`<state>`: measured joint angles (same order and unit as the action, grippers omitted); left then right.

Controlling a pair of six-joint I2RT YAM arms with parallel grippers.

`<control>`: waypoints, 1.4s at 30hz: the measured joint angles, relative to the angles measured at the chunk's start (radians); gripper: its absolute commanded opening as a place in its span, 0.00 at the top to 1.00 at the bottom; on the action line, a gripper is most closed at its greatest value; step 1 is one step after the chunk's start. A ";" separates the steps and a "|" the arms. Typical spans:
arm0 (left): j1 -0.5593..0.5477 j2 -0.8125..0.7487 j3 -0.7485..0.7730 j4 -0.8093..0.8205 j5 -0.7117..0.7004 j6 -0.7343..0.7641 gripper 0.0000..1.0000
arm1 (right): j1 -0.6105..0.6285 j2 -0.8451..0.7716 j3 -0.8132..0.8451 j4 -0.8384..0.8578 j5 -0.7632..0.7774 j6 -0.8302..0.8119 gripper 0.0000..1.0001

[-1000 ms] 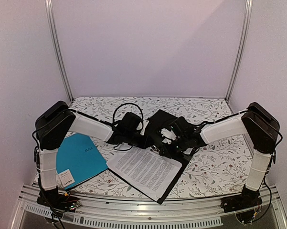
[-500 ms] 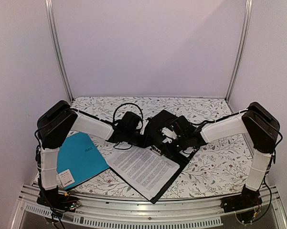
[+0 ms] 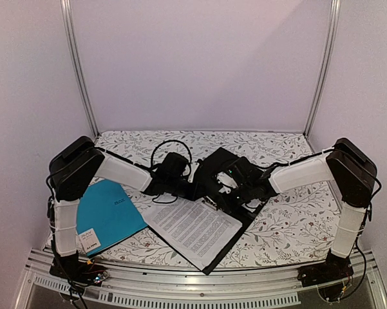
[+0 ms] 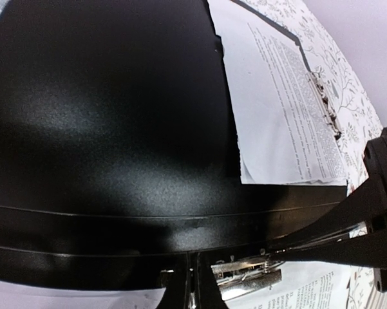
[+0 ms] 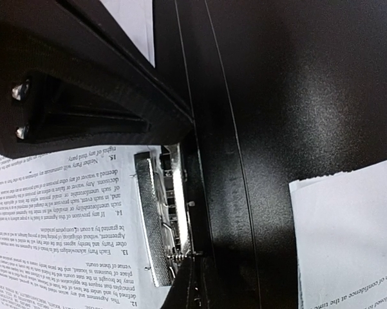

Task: Put the files into the folder
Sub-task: Clamp the file onto the spring clip on the folder.

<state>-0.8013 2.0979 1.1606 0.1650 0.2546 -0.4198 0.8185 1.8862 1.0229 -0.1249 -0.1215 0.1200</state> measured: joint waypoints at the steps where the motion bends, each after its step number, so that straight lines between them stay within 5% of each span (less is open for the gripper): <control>1: -0.003 0.000 -0.001 0.002 -0.001 0.000 1.00 | 0.001 0.000 0.000 -0.001 0.005 0.006 0.89; 13: -0.017 -0.005 -0.007 0.004 -0.032 -0.001 1.00 | 0.013 -0.019 -0.015 -0.014 0.072 0.029 0.62; 29: -0.023 -0.005 -0.003 -0.003 -0.051 -0.001 1.00 | 0.014 -0.066 -0.023 -0.087 0.044 0.055 0.43; 42: -0.023 -0.005 -0.003 -0.003 -0.051 0.000 1.00 | 0.029 0.005 0.052 -0.069 0.038 -0.032 0.48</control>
<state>-0.8246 2.0930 1.1580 0.1619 0.2035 -0.4202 0.8478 1.8908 1.0752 -0.1940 -0.0837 0.0875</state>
